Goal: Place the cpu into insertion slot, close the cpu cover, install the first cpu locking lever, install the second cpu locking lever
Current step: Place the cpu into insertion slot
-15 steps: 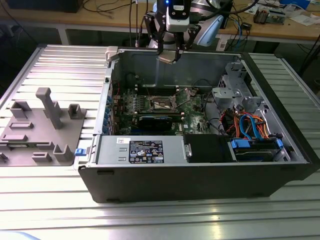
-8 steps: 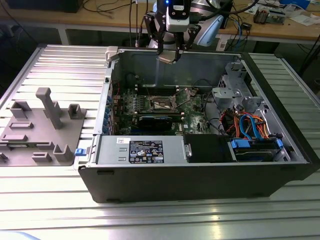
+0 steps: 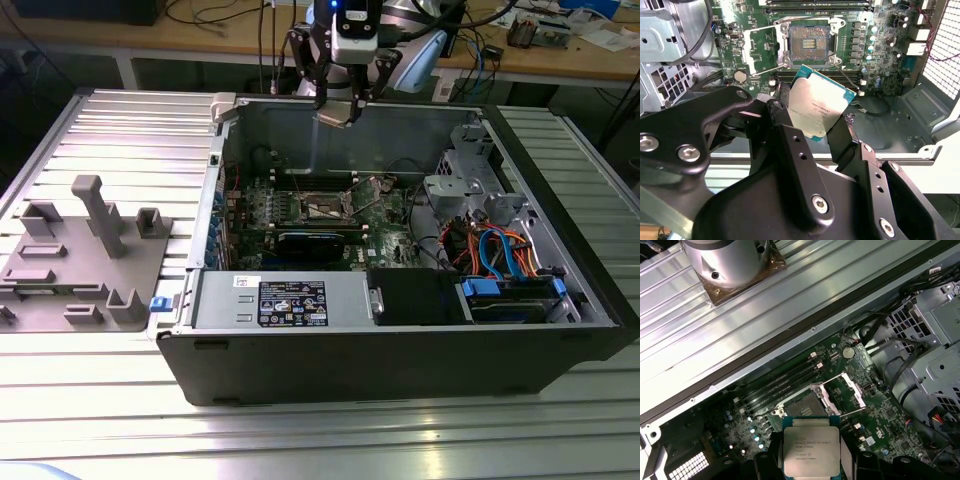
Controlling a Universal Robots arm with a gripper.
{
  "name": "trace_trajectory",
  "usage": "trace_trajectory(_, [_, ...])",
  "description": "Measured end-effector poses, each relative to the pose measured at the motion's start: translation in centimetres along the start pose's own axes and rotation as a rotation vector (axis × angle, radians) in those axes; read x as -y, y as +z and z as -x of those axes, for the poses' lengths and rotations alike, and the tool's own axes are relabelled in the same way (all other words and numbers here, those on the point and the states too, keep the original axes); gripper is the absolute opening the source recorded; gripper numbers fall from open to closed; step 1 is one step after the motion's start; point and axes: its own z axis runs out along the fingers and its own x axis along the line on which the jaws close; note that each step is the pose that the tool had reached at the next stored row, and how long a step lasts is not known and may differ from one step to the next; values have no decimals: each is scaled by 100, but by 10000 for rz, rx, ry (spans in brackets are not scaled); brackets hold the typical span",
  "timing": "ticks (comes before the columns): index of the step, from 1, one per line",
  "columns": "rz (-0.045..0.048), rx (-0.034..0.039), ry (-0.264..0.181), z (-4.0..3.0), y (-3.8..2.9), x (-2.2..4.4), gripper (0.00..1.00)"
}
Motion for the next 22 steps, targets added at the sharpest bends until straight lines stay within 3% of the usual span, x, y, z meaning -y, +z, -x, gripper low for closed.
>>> trace_trajectory(4, [4, 40, 442, 0, 1, 0, 54])
trace_trajectory(8, [17, 103, 1194, 0, 12, 1, 54])
trace_trajectory(14, [28, 158, 1833, 0, 22, 2, 54])
trace_trajectory(19, [43, 236, 2760, 1, 33, 2, 54])
trace_trajectory(22, [34, 241, 2955, 0, 44, 3, 54])
